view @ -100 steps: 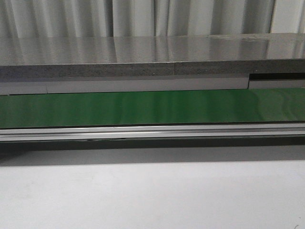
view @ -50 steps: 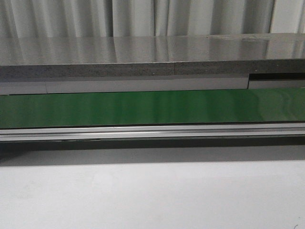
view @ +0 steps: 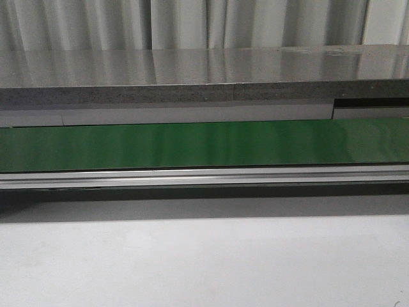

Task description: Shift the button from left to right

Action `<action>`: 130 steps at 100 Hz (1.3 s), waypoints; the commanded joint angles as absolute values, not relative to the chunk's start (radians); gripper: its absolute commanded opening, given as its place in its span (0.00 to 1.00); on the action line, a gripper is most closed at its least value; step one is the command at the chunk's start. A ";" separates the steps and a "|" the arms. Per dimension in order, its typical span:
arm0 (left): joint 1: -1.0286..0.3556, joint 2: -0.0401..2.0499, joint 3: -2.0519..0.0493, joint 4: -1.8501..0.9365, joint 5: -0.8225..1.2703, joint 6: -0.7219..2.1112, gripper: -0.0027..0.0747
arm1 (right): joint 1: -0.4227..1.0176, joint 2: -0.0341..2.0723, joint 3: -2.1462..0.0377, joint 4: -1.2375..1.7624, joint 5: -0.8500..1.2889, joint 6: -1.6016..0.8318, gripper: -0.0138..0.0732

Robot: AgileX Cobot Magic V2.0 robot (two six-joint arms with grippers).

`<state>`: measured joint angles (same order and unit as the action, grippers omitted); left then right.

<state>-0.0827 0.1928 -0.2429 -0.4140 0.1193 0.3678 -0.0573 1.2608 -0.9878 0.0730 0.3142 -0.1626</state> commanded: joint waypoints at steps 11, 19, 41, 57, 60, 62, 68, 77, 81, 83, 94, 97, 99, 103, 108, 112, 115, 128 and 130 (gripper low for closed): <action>-0.091 0.201 -0.269 -0.420 0.044 0.365 0.01 | -0.050 1.020 -0.794 0.078 0.110 -0.160 0.81; -0.091 0.201 -0.269 -0.420 0.044 0.365 0.01 | -0.050 0.926 -0.713 0.075 0.086 -0.160 0.81; -0.091 0.201 -0.269 -0.420 0.044 0.365 0.01 | -0.050 0.649 -0.511 0.081 0.082 -0.160 0.81; -0.091 0.201 -0.269 -0.420 0.044 0.365 0.01 | -0.050 0.448 -0.444 0.140 0.098 -0.160 0.81; -0.091 0.201 -0.269 -0.420 0.044 0.365 0.01 | -0.050 0.410 -0.437 0.139 0.115 -0.160 0.81; -0.091 0.201 -0.269 -0.420 0.044 0.365 0.01 | -0.050 0.395 -0.434 0.139 0.132 -0.160 0.81; -0.091 0.201 -0.269 -0.420 0.044 0.365 0.01 | -0.050 0.337 -0.431 0.139 0.196 -0.160 0.81; -0.091 0.201 -0.269 -0.420 0.044 0.365 0.01 | -0.050 0.277 -0.430 0.138 0.286 -0.160 0.81; -0.091 0.201 -0.269 -0.420 0.044 0.365 0.01 | -0.050 0.260 -0.430 0.138 0.317 -0.160 0.80; -0.091 0.201 -0.269 -0.420 0.044 0.365 0.01 | -0.050 0.254 -0.430 0.138 0.334 -0.160 0.79; -0.091 0.201 -0.269 -0.420 0.044 0.365 0.01 | -0.050 0.243 -0.430 0.137 0.383 -0.160 0.64; -0.091 0.201 -0.269 -0.420 0.044 0.365 0.01 | -0.050 0.243 -0.430 0.137 0.387 -0.160 0.57; -0.091 0.201 -0.269 -0.420 0.044 0.365 0.01 | -0.050 0.243 -0.430 0.137 0.387 -0.160 0.52; -0.091 0.201 -0.269 -0.420 0.044 0.365 0.01 | -0.050 0.243 -0.430 0.137 0.386 -0.160 0.44; -0.091 0.201 -0.269 -0.420 0.044 0.365 0.01 | -0.050 0.243 -0.430 0.137 0.386 -0.160 0.33; -0.091 0.201 -0.269 -0.420 0.044 0.365 0.01 | -0.050 0.243 -0.430 0.137 0.382 -0.160 0.24; -0.091 0.201 -0.269 -0.420 0.044 0.365 0.01 | -0.050 0.243 -0.430 0.137 0.381 -0.160 0.19; -0.091 0.201 -0.269 -0.420 0.044 0.365 0.01 | -0.050 0.243 -0.430 0.137 0.379 -0.160 0.09; -0.091 0.201 -0.269 -0.420 0.044 0.365 0.01 | -0.050 0.243 -0.430 0.137 0.379 -0.160 0.08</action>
<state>-0.0827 0.1928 -0.2429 -0.4140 0.1193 0.3678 -0.0528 0.2339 -0.4036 0.1335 0.4502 -0.1574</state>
